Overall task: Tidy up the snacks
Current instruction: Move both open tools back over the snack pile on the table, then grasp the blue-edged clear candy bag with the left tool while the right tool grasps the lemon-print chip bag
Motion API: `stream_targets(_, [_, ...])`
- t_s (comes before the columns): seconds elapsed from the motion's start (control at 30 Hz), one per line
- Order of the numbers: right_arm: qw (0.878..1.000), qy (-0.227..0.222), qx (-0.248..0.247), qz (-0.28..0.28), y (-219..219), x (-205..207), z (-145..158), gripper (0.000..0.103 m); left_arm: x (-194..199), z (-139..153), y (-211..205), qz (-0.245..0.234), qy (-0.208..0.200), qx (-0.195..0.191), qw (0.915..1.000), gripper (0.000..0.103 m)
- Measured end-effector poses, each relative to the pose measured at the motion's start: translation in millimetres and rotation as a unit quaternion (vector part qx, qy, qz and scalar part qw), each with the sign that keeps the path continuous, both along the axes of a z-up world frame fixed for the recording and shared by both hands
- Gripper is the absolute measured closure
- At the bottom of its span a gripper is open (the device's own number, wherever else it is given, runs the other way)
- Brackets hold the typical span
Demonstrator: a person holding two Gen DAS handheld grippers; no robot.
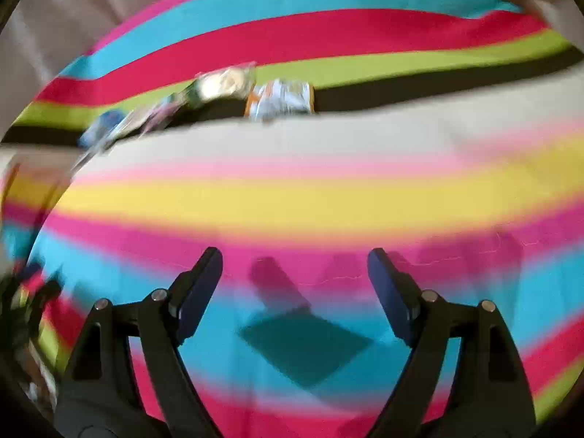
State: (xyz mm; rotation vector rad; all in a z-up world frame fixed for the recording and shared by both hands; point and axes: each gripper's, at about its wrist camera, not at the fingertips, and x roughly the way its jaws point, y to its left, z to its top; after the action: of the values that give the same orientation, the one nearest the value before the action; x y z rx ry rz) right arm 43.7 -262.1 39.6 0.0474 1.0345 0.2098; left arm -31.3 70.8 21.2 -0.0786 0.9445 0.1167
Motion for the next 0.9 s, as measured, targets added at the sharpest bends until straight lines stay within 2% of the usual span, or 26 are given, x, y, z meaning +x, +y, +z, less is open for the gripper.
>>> stream_targets(0.1, [0.999,-0.014,-0.016,-0.024,24,76,-10,0.014,14,0,33,0.017,-0.002,-0.011,0.9998,0.020])
stream_targets(0.17, [0.999,-0.015,-0.010,-0.032,29,108,-13,0.010,22,5,44,0.019,-0.011,-0.018,0.9996,0.020])
stream_targets(0.23, [0.999,-0.016,-0.017,-0.032,39,133,-16,0.009,35,10,54,0.016,-0.018,-0.024,0.9994,0.020])
stream_targets(0.3, [0.997,-0.018,-0.066,-0.030,49,140,-19,0.020,61,14,57,0.011,-0.028,-0.022,0.9993,0.020])
stream_targets(0.33, [0.997,-0.032,-0.067,-0.024,49,135,-17,0.055,70,16,59,0.010,-0.030,-0.019,0.9993,0.020])
stream_targets(0.37, [0.997,-0.042,-0.062,-0.024,47,126,-14,0.064,83,18,61,0.009,-0.034,-0.017,0.9992,0.020])
stream_targets(0.5, [0.997,-0.052,-0.044,-0.020,29,81,-15,0.066,136,32,73,0.013,-0.062,-0.021,0.9978,0.018])
stream_targets(0.57, [0.998,-0.052,-0.033,-0.025,19,62,-15,0.066,163,31,72,0.018,-0.059,-0.011,0.9980,0.015])
stream_targets(0.67, [0.999,-0.045,-0.004,-0.025,7,34,-16,0.066,207,21,67,0.027,-0.019,0.032,0.9990,0.015])
stream_targets(0.7, [0.999,-0.042,0.003,-0.024,4,25,-16,0.066,220,13,65,0.035,0.009,0.050,0.9981,0.017])
stream_targets(0.73, [0.999,-0.042,0.007,-0.026,2,19,-16,0.066,225,8,64,0.032,0.023,0.031,0.9987,0.040])
stream_targets(0.77, [0.999,-0.042,0.011,-0.029,0,12,-15,0.066,221,10,64,0.039,0.013,0.025,0.9988,0.052])
stream_targets(0.8, [0.999,-0.041,0.016,-0.031,-1,7,-14,0.066,211,16,62,0.043,-0.002,0.022,0.9988,0.057])
stream_targets(0.87, [0.998,-0.044,0.024,-0.033,-1,-2,-9,0.065,189,27,54,0.039,-0.020,0.026,0.9987,0.059])
stream_targets(0.9, [0.998,-0.049,0.029,-0.035,-1,-6,-4,0.065,172,33,52,0.039,-0.034,0.016,0.9986,0.060])
